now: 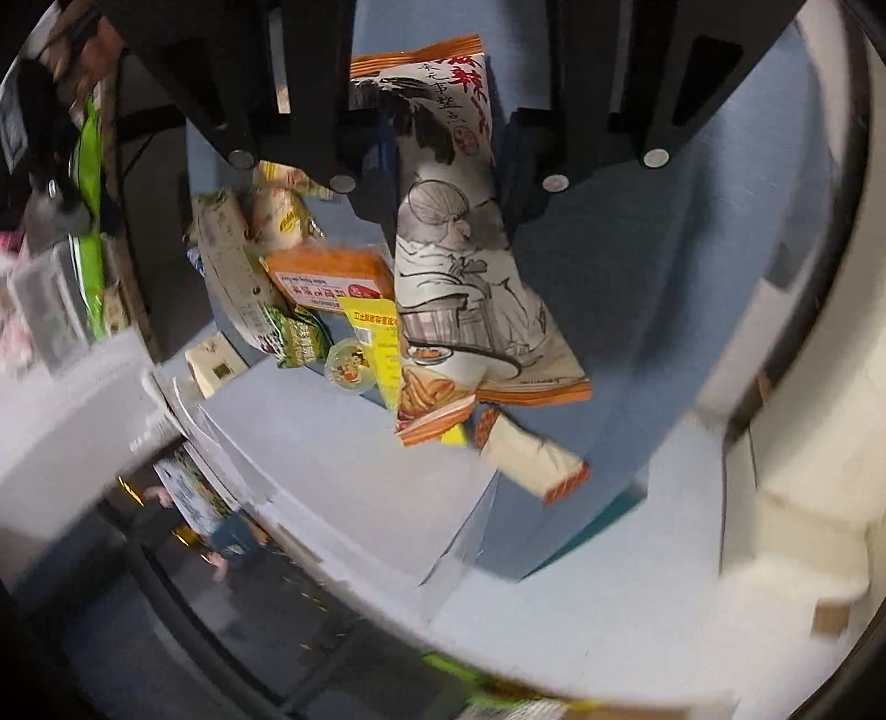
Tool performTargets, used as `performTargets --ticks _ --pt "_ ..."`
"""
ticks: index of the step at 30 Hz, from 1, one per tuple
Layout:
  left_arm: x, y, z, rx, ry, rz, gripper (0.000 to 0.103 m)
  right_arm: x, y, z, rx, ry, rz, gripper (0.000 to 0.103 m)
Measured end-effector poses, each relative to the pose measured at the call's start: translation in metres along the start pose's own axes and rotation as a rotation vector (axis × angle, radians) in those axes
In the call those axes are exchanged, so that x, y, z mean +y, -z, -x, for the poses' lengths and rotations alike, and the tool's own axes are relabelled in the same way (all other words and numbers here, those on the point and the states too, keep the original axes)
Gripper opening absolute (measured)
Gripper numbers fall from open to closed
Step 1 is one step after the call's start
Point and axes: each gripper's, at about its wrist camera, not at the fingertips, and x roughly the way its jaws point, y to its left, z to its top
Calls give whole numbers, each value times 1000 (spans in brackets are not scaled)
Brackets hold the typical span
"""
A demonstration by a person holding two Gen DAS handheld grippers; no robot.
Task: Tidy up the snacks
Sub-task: 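Drop green snack bag from right tool into box while left tool drops white-orange bag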
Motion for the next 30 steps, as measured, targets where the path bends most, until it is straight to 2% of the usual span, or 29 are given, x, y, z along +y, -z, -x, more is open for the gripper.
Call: performTargets --ticks 3,7,9,11,17,20,23,26,30 --pt "-6 -6 24 -48 24 -88 32 1 0 -1 -1 -3 6 54" --pt "-42 -28 59 -185 51 -289 32 2 -7 -6 -10 6 35 54" --pt "-61 -39 65 -226 42 -358 32 5 -18 -13 -7 18 63 54" --pt "-82 -56 70 -263 67 -425 32 11 -31 -18 -20 22 100 54" --pt "-128 -107 70 -356 59 -561 32 22 -87 -32 -61 46 175 54" --pt "-134 -144 63 -359 70 -547 32 25 -116 -41 -78 57 191 55" --pt "-140 -178 49 -364 31 -552 32 24 -147 -55 -83 65 204 55" --pt "-147 -209 19 -324 10 -547 32 19 -174 -78 -66 94 217 55" --pt "-149 -238 -18 -269 -63 -566 32 2 -206 -121 -3 112 175 55"
